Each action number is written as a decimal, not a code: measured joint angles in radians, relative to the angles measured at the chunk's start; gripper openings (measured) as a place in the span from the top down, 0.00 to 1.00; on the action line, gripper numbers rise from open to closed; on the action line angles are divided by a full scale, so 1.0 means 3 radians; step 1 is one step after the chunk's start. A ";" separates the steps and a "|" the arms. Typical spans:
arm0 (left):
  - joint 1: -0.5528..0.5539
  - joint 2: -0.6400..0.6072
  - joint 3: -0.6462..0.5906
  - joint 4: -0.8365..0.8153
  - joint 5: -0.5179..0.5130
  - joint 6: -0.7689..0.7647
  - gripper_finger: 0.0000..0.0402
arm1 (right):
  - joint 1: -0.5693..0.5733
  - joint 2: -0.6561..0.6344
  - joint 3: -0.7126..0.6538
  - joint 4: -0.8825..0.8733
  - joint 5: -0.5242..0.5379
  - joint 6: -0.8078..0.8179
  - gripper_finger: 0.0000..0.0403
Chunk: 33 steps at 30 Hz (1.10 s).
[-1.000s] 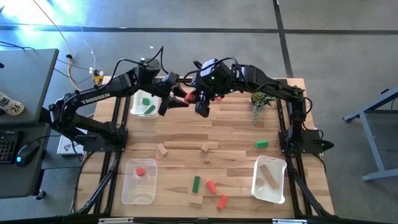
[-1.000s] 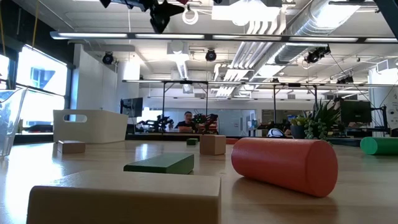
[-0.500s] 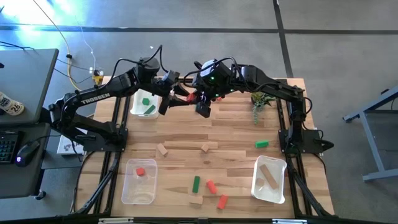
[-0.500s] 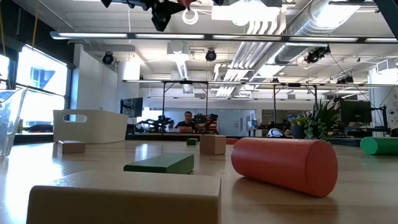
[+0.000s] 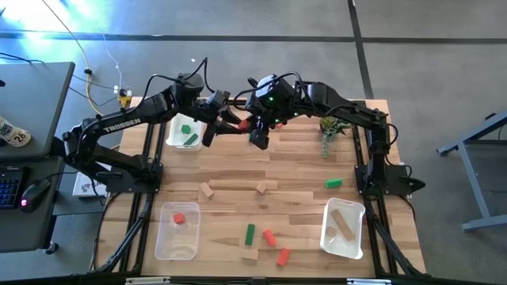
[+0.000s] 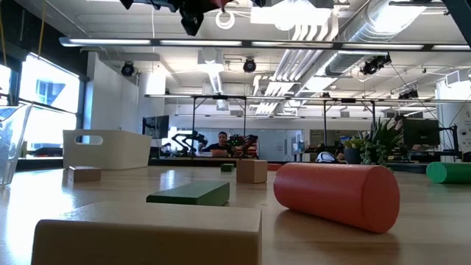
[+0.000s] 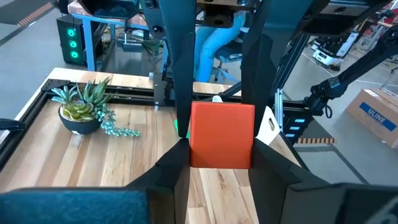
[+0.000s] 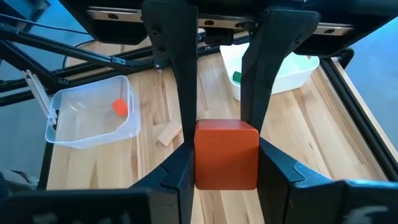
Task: Sort & place blocks by color
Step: Put the orange block into the transparent bin
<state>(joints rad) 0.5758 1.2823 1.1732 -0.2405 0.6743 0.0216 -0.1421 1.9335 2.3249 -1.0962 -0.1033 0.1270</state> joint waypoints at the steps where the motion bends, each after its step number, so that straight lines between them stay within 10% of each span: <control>1: 0.0000 0.0000 0.0000 0.0001 -0.0001 0.0000 0.75 | 0.0000 0.0000 0.0000 0.0000 0.0005 0.0001 0.74; 25: -0.0020 -0.0015 0.0001 -0.1109 -0.0070 0.0308 0.75 | 0.0060 0.0013 0.0004 -0.0075 0.0521 0.0014 0.36; 33: -0.0322 -0.0121 0.0003 -0.2065 -0.0718 0.0431 0.75 | 0.0060 0.0013 0.0006 -0.0088 0.0523 -0.0151 0.35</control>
<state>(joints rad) 0.4793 1.2459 1.1742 -0.8601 0.4588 0.1509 -0.1242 1.9373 2.3268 -1.1225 0.0536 0.0817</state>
